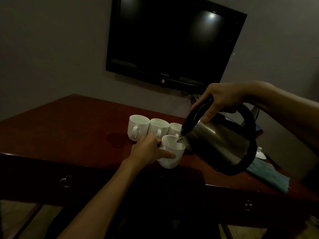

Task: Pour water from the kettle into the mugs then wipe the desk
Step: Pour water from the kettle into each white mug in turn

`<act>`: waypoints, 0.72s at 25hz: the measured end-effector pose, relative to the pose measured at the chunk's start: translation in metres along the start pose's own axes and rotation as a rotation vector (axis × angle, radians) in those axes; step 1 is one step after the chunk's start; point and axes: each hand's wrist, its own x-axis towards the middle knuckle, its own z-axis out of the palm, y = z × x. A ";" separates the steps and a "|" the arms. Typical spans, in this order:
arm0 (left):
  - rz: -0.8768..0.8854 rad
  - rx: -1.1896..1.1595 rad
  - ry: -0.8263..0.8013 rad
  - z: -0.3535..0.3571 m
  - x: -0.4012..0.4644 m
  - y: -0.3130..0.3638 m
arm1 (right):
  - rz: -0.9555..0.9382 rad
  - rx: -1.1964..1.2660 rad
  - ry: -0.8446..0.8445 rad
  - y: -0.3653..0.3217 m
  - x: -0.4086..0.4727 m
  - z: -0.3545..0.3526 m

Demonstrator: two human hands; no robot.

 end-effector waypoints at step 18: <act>-0.027 -0.034 -0.055 -0.004 0.003 -0.003 | -0.031 -0.024 -0.038 0.004 0.003 -0.005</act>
